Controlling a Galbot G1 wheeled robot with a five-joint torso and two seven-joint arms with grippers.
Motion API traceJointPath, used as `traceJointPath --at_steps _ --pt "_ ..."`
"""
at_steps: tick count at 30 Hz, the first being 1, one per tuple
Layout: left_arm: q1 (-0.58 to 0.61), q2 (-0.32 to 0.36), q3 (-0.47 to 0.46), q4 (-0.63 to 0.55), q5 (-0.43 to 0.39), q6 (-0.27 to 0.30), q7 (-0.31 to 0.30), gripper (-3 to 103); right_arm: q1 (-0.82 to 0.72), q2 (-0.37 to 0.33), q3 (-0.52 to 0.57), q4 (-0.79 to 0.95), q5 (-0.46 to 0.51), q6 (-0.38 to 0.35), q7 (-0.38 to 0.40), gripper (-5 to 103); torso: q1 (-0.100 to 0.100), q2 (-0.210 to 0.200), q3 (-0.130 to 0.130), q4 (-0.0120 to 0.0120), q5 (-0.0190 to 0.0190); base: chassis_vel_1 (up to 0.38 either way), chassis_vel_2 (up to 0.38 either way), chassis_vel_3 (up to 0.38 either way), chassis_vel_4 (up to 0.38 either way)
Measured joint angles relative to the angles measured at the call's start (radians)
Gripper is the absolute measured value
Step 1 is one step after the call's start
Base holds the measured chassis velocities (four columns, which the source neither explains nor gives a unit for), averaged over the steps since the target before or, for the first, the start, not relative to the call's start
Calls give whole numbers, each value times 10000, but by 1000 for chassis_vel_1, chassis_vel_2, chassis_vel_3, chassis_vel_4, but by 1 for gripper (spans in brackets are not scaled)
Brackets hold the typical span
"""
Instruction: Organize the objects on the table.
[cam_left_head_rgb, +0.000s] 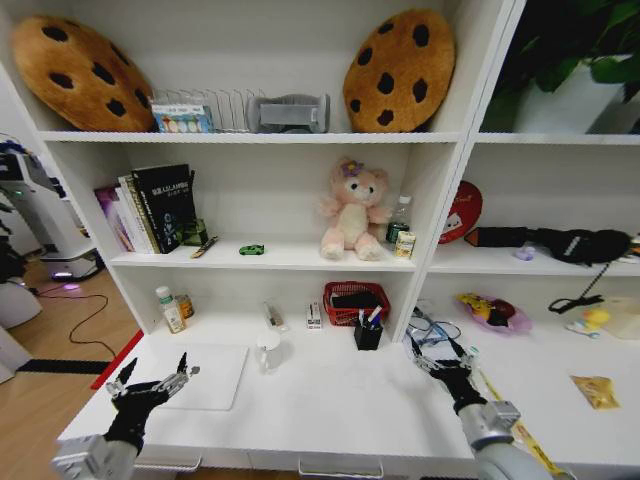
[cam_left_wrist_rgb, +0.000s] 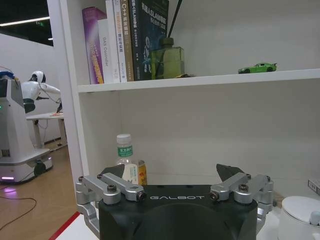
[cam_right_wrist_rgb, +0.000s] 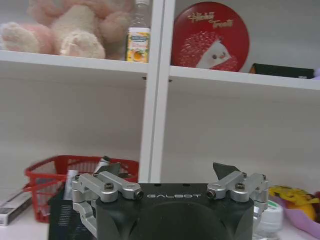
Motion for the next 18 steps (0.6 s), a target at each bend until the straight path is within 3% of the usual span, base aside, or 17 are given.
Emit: traceJointPath --at_steps 6,16,18 --pt "0 0 1 0 0 1 1 100 -149 131 857 -226 241 -588 831 100 0 0 0 -1 1 0 0 0 0" --pt "-1 0 1 0 0 1 1 100 -69 105 614 -891 1186 -1098 239 103 0 0 0 1 1 0 0 0 0" --pt "0 0 1 0 0 0 1 100 31 64 561 -1053 1373 -1227 129 100 0 0 0 1 1 0 0 0 0"
